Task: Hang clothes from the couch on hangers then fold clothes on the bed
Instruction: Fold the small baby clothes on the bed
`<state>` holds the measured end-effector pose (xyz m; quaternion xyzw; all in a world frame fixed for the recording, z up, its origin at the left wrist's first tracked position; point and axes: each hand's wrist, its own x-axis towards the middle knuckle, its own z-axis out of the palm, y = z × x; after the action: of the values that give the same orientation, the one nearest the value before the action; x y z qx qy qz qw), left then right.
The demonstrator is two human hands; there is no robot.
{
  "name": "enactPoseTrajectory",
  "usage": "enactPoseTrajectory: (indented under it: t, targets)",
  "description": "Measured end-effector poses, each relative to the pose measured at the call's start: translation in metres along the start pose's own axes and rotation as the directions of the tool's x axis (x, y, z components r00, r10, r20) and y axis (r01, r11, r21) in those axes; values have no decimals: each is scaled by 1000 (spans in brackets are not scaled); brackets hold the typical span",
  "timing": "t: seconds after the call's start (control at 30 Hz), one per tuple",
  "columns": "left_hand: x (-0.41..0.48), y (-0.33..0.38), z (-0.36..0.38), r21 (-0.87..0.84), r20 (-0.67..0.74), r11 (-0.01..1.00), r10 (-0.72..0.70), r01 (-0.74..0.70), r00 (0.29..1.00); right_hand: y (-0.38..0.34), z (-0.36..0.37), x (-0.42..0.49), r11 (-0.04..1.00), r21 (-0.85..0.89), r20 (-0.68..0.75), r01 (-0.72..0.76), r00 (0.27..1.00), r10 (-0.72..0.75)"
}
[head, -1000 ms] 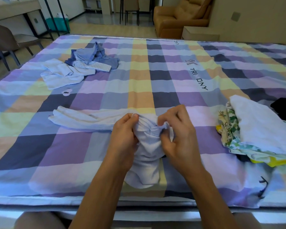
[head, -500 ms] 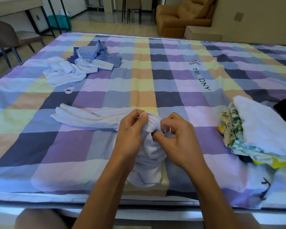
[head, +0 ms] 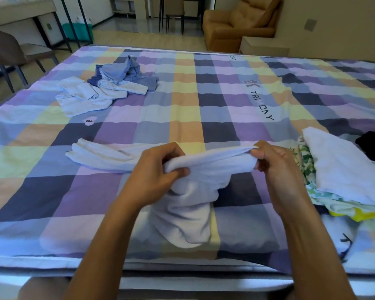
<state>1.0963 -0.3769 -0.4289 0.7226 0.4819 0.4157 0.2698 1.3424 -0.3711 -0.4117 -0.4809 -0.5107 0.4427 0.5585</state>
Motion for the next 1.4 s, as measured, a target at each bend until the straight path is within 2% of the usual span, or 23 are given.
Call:
enactPoseTrajectory:
  t: [0.17, 0.23, 0.27, 0.3, 0.37, 0.43, 0.5, 0.57, 0.7, 0.8, 0.97, 1.03, 1.1, 1.17, 1.23, 1.27, 1.33, 1.4]
  targets:
    - [23, -6, -4, 234, -95, 971, -18, 40, 995, 2, 4, 4, 993, 114, -33, -41, 998, 45]
    - [20, -1, -1, 379, -185, 920, -30, 99, 982, 5, 11, -1, 999, 44, -41, 15, 999, -13]
    - [16, 7, 1, 366, -226, 928, 18, 67, 974, 6, 14, -3, 997, -20, -20, 75, 997, -76]
    - [12, 20, 5, 284, -249, 959, 71, 3, 966, 6, 17, -5, 985, -87, 6, 146, 989, -146]
    - [6, 46, 16, 1, -188, 1000, 30, -31, 982, 8, 24, -8, 936, -205, 53, 285, 959, -280]
    - [4, 53, 29, -160, -76, 982, -111, 98, 991, 10, 31, -11, 877, -272, 111, 396, 918, -380]
    - [3, 47, 36, -153, -34, 971, -193, 186, 981, 12, 35, -16, 847, -278, 158, 454, 891, -425]
    - [2, 42, 37, -126, -60, 982, -151, 142, 987, 12, 35, -18, 862, -274, 156, 427, 904, -398]
    - [1, 41, 46, -40, -88, 998, -46, 42, 995, 10, 35, -17, 912, -260, 66, 318, 948, -311]
    - [2, 43, 55, -80, -178, 994, -84, 71, 980, 10, 39, -17, 933, -253, 37, 258, 966, -257]
    - [-1, 40, 58, -285, -273, 949, -213, 133, 938, 11, 35, -17, 916, -315, 72, 248, 969, -238]
    - [-5, 37, 62, -388, -271, 907, -280, 162, 921, 12, 37, -18, 878, -408, 79, 250, 968, -239]
    - [-7, 35, 66, -547, -224, 810, -385, 212, 895, 13, 42, -20, 814, -518, 89, 264, 963, -256]
    - [-6, 36, 65, -740, -110, 613, -518, 278, 848, 14, 45, -22, 749, -583, 100, 314, 943, -318]
    - [-6, 37, 62, -855, 35, 399, -595, 333, 803, 17, 48, -23, 688, -587, 163, 427, 894, -416]
    - [-6, 36, 62, -860, 82, 357, -607, 364, 790, 20, 48, -24, 654, -577, 200, 489, 861, -468]
    - [-7, 31, 63, -828, 125, 365, -618, 424, 776, 26, 49, -27, 630, -532, 227, 566, 812, -538]
    - [-7, 25, 65, -793, 130, 391, -641, 467, 757, 31, 47, -29, 667, -492, 186, 559, 817, -547]
